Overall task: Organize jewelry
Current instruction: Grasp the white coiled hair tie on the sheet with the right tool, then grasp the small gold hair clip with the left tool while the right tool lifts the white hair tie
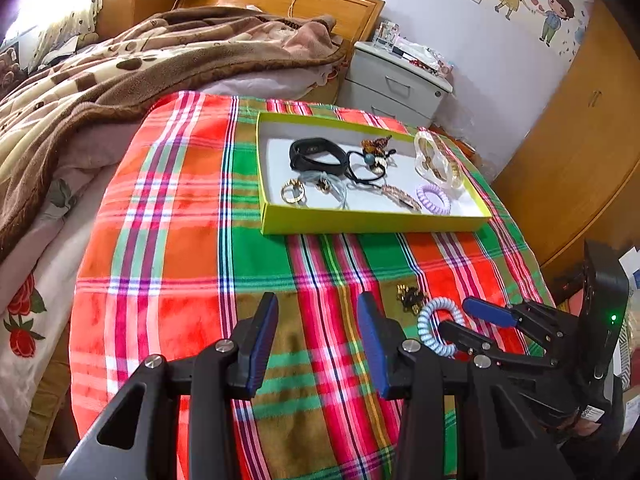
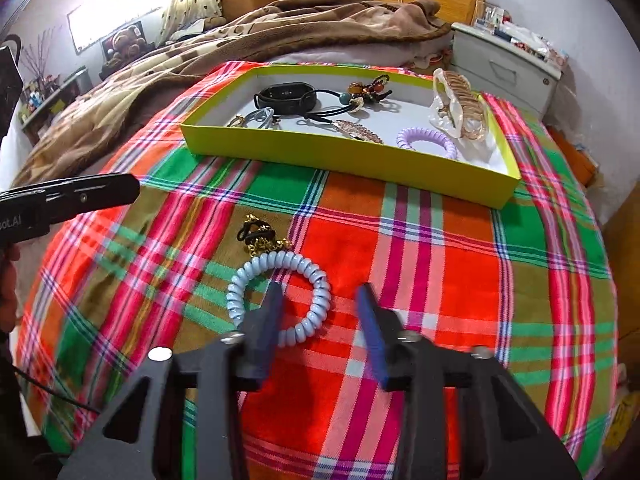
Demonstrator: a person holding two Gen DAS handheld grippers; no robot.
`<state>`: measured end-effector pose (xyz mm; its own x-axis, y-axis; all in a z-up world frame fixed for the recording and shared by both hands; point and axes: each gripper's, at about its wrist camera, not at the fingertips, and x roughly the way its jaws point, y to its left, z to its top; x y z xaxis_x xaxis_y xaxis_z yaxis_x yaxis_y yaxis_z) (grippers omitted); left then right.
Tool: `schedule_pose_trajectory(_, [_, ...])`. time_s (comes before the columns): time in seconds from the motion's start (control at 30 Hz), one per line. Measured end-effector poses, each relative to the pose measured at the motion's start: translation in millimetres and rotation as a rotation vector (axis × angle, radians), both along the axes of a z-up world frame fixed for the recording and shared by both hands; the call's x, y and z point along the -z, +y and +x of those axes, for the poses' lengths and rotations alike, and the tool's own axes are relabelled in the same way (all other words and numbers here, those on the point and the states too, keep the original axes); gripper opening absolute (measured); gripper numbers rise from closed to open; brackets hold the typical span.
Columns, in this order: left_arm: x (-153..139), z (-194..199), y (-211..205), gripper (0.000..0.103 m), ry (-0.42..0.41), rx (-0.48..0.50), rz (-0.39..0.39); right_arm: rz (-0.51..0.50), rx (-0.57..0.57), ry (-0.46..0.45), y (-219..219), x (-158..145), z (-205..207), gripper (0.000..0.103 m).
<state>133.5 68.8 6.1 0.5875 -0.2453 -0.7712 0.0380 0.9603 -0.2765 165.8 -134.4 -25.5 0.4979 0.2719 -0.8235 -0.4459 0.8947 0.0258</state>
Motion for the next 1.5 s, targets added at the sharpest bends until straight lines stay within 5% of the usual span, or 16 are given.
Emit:
schedule_pose_trajectory(0.13, [7,-3,2,0.043,0.039,-0.019,-0.008,0.016,0.019,0.002,-6,-1,-2,0.010])
schedule_pose_trajectory(0.8, [16,19,-64,0.043,0.036,0.163,0.027,0.161,0.176,-0.035,-74,-20,-10,0.010])
schedule_pose_trajectory(1.5, [27,32,-109,0.038,-0.015,0.252,0.202,0.182,0.193,-0.052,-78,-22,-9,0.010])
